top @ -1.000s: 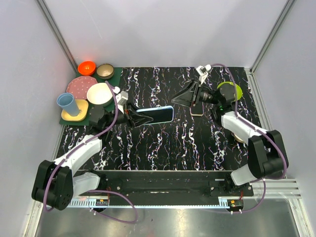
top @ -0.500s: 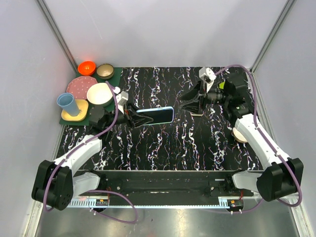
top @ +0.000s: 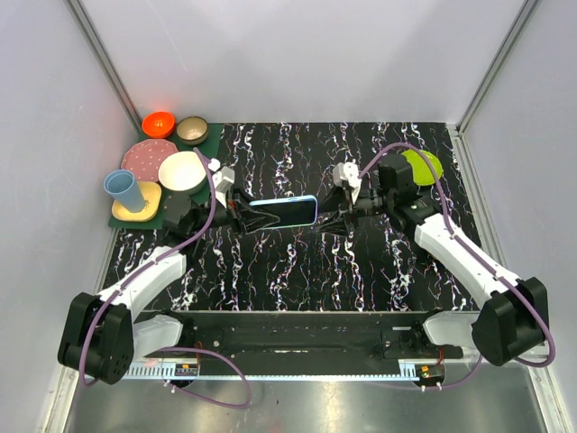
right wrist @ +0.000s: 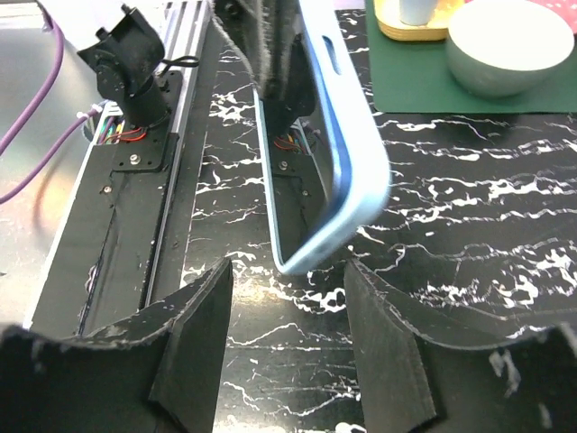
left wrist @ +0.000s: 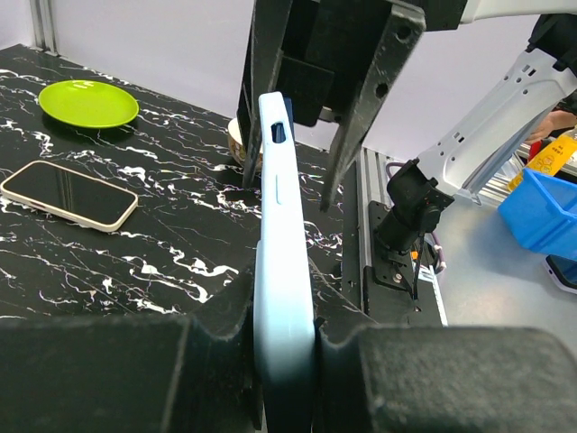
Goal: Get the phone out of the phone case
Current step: Remove the phone case from the phone.
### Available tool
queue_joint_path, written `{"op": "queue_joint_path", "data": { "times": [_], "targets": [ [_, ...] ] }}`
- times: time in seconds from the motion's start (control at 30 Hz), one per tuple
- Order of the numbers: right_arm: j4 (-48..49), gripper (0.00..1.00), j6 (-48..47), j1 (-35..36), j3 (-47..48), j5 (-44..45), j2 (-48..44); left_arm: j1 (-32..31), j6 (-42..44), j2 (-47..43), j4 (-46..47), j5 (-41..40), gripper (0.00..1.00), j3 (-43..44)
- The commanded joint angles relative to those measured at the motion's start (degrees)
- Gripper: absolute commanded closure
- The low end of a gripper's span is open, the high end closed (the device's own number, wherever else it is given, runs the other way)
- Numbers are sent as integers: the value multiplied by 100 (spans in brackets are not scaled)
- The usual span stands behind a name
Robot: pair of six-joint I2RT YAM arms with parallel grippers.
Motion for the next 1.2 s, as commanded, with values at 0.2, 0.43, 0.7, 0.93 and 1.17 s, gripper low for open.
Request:
{"op": "queue_joint_path", "data": {
  "times": [0.2, 0.43, 0.7, 0.93, 1.17],
  "targets": [
    [156, 57, -484, 281, 3, 200, 224, 28, 127, -114, 428, 38, 100, 285],
    [165, 62, -651, 281, -103, 191, 127, 20, 127, -105, 437, 47, 100, 276],
    [227, 66, -572, 281, -76, 34, 127, 28, 92, -105, 437, 56, 100, 285],
    [165, 63, -511, 281, -50, -187, 83, 28, 101, -114, 428, 47, 100, 285],
    [156, 71, -484, 281, -23, -213, 136, 28, 101, -114, 428, 56, 100, 285]
  ]
}}
